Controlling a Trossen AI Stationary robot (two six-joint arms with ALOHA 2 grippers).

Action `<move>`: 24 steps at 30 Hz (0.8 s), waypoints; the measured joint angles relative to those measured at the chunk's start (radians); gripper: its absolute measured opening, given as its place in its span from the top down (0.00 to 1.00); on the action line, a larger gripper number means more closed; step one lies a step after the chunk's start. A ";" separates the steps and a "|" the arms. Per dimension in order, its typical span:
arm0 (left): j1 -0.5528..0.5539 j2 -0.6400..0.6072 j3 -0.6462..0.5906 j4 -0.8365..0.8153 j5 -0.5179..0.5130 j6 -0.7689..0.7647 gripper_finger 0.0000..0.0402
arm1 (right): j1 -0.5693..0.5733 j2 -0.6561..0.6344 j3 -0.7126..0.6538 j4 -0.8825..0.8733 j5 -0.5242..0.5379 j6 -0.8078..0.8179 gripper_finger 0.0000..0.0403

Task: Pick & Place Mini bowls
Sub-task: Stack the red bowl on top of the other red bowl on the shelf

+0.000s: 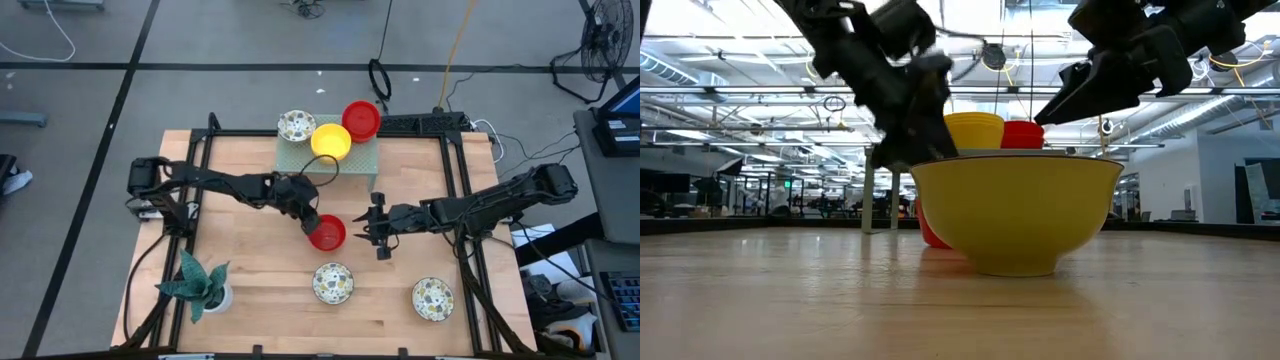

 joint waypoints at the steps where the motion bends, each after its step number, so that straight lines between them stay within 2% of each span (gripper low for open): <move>1: 0.003 -0.020 0.000 0.003 0.019 -0.001 0.59 | 0.000 0.000 0.000 0.004 0.000 -0.009 0.58; 6: -0.001 -0.131 0.000 0.016 0.074 -0.008 0.54 | 0.003 0.042 0.001 0.033 -0.001 -0.067 0.58; 16: -0.037 -0.348 0.000 0.015 0.077 -0.051 0.53 | 0.008 0.236 0.001 0.127 -0.009 -0.242 0.58; 20: -0.060 -0.397 0.000 0.014 0.056 -0.046 0.53 | 0.008 0.283 0.000 0.191 -0.099 -0.293 0.58; 24: -0.074 -0.415 0.000 0.015 0.033 -0.044 0.53 | 0.008 0.309 0.001 0.255 -0.133 -0.317 0.58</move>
